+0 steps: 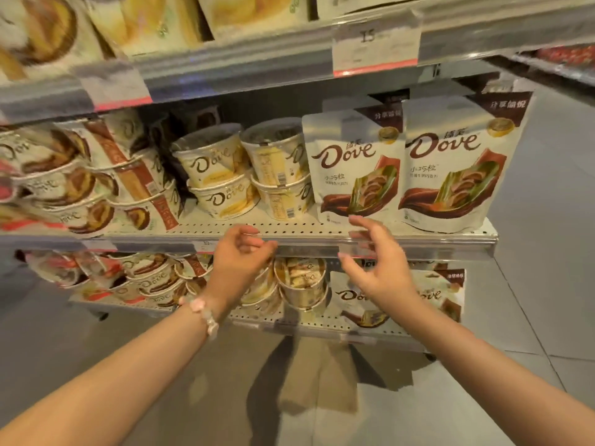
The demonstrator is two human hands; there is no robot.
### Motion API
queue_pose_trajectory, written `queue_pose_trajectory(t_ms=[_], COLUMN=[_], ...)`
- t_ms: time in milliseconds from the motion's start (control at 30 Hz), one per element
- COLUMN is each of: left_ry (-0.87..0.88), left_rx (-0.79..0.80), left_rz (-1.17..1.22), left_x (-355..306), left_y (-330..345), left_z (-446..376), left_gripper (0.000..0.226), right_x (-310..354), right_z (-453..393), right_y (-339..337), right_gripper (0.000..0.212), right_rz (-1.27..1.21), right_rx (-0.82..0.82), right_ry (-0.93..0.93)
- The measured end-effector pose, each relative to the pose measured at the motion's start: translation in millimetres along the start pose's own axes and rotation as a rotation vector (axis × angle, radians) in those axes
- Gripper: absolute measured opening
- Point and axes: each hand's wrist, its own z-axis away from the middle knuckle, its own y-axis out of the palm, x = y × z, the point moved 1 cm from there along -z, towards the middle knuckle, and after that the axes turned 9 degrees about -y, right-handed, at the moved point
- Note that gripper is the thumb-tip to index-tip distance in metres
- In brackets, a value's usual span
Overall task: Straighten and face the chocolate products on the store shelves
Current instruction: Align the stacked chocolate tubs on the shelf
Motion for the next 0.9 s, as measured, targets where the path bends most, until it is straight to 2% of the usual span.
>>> queue_pose_trajectory(t_ms=[133,233,333,433,500,567,700,900], left_ry=[0.119,0.297,0.418,0.463,0.463,0.481,0.503,0.583], left_rx=[-0.197,-0.34,-0.389,-0.338,-0.258,-0.187,-0.061,-0.061], left_rz=[-0.039,-0.201,-0.371,-0.742,-0.9,-0.889,-0.744,-0.879], left_x=[-33.9,-53.4,-66.6,-71.5,-70.3,-68.1,-61.2,-50.5], left_y=[-33.4,-62.0,-91.9,-110.6,-115.7,-117.4,-120.2,-122.6], left_z=[-33.7,-62.7,-94.9,-127.2,-145.4,-161.2,-179.9,-192.0], left_gripper=[0.033,0.042,0.058,0.076,0.079,0.075,0.071,0.08], right_x=[44.1,69.7,84.4,89.7,90.8,87.8,75.7,70.2], right_z=[-50.6,-88.1,-120.0,-148.8,-162.9,-173.2,-183.6,-185.2], right_y=[34.4,55.5,69.2,83.5,97.4,109.9,121.9,133.2], right_gripper=[0.058,0.057,0.059,0.069,0.073,0.073,0.069,0.064], right_rz=[0.033,0.153,0.332,0.591,0.785,0.92,1.023,1.149], right_rx=[0.018,-0.019,-0.026,0.045,0.084,0.108,0.155,0.192], right_ry=[-0.109,-0.183,-0.206,-0.247,-0.272,-0.248,-0.102,-0.117])
